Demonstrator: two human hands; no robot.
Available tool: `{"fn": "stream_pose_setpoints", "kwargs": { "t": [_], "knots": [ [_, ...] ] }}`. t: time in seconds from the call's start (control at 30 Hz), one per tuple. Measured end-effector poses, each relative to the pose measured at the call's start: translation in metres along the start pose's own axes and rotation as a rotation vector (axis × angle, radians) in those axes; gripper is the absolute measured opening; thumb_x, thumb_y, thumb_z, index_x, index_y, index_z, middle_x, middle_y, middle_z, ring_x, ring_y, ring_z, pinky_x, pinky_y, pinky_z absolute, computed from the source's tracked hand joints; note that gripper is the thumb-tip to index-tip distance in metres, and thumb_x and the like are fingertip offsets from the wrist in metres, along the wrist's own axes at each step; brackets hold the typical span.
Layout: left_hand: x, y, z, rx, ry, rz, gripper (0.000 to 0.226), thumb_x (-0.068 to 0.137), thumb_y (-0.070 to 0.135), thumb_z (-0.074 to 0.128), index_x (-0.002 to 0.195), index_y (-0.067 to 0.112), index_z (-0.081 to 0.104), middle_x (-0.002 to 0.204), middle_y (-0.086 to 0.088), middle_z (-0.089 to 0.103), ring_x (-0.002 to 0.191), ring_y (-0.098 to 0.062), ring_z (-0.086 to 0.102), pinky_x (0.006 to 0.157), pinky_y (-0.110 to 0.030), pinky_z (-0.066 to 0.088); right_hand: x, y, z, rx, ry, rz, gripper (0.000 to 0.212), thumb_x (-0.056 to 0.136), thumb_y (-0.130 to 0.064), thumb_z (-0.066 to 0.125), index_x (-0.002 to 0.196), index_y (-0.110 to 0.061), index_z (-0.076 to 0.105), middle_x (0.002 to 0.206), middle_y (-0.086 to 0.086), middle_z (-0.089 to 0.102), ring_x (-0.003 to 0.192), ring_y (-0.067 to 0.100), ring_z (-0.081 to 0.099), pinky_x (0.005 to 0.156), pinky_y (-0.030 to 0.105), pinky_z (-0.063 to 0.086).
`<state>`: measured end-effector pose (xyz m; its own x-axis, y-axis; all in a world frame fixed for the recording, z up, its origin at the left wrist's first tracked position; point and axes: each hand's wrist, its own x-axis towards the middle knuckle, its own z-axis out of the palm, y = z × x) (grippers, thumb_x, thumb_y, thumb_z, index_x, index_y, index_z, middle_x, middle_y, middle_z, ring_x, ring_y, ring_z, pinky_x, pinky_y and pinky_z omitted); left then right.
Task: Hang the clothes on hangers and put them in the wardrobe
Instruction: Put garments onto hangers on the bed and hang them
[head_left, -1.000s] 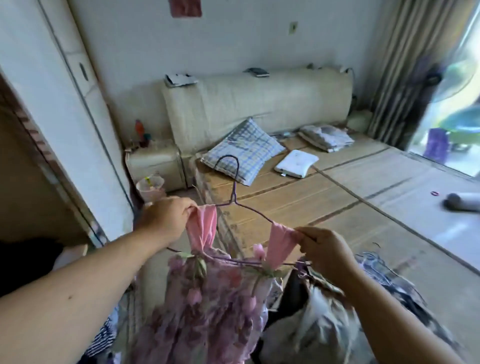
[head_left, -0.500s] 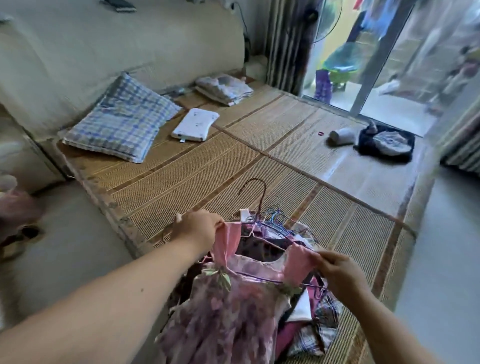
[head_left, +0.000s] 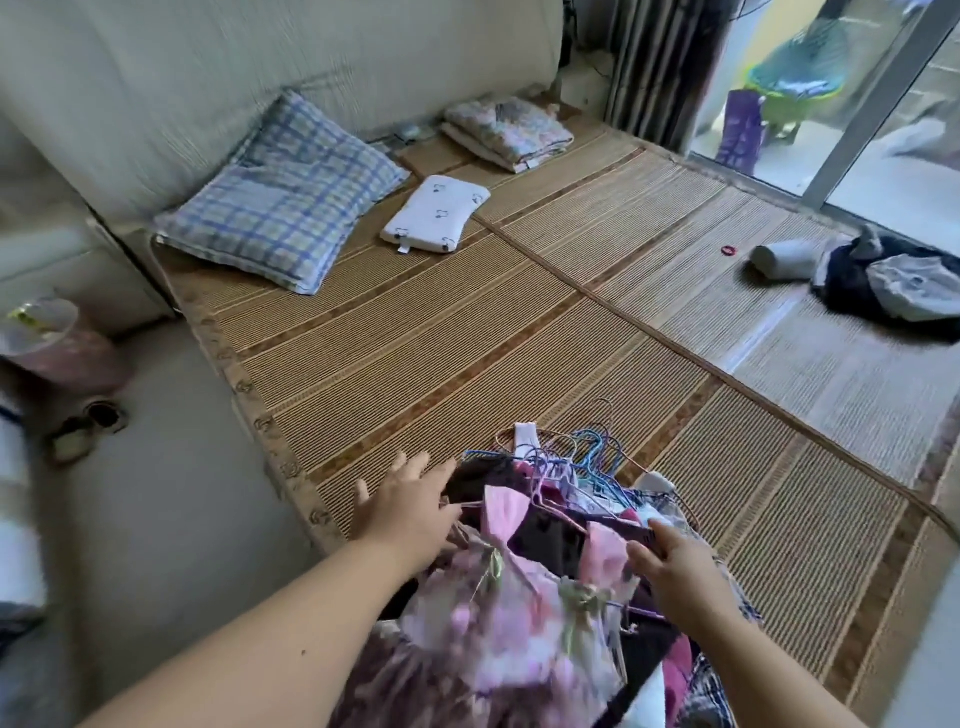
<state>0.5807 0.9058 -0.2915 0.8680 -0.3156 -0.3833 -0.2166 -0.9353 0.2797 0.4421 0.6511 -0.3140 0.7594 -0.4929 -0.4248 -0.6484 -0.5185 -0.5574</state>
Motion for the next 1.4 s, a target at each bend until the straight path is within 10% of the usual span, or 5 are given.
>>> {"fn": "stream_pose_setpoints", "kwargs": {
  "t": [0.17,0.83,0.93,1.2,1.4],
  "knots": [
    [-0.034,-0.042,-0.015,-0.032,0.009,-0.138,0.062,0.089,0.046,0.049,0.144,0.045,0.021,0.159,0.007,0.011,0.146,-0.017,0.003,0.112,-0.057,0.008,-0.006,-0.051,0.027,-0.189,-0.092,-0.12,0.056,0.09,-0.04,0.058,0.141,-0.022,0.043,0.14,0.008,0.046,0.122,0.025,0.048,0.102,0.034,0.041],
    [-0.479,-0.256,-0.313,0.2,0.988,-0.713,0.053,0.089,0.039,0.054,0.139,0.04,0.038,0.154,0.008,0.025,0.139,-0.017,0.027,0.112,-0.041,0.019,-0.377,-0.512,0.155,-0.017,-0.368,-1.67,0.047,0.084,-0.037,0.062,0.13,-0.036,0.052,0.14,-0.002,0.044,0.122,0.016,0.049,0.097,0.021,0.033],
    [-0.541,-0.269,-0.347,0.346,1.106,-0.84,0.057,0.085,0.044,0.056,0.138,0.04,0.038,0.153,0.006,0.027,0.141,-0.015,0.023,0.113,-0.047,0.018,-0.439,-0.549,0.155,0.028,-0.384,-1.794,0.047,0.078,-0.042,0.06,0.124,-0.038,0.053,0.132,-0.003,0.049,0.095,0.018,0.06,0.084,0.021,0.038],
    [-0.646,-0.281,-0.434,0.699,1.421,-1.016,0.062,0.075,0.036,0.064,0.134,0.033,0.045,0.15,-0.004,0.031,0.142,-0.025,0.016,0.108,-0.057,0.02,-0.552,-0.635,0.153,0.232,-0.367,-2.001,0.055,0.084,-0.042,0.063,0.135,-0.035,0.046,0.14,-0.004,0.043,0.12,0.017,0.051,0.098,0.025,0.04],
    [-0.666,-0.29,-0.49,0.84,1.434,-1.147,0.087,0.075,0.035,0.065,0.147,0.023,0.017,0.159,-0.002,0.001,0.146,-0.025,-0.002,0.114,-0.051,0.017,-0.607,-0.721,0.149,0.353,-0.469,-2.027,0.06,0.084,-0.042,0.063,0.139,-0.03,0.042,0.136,0.003,0.046,0.118,0.02,0.052,0.095,0.022,0.036]
  ]
}}
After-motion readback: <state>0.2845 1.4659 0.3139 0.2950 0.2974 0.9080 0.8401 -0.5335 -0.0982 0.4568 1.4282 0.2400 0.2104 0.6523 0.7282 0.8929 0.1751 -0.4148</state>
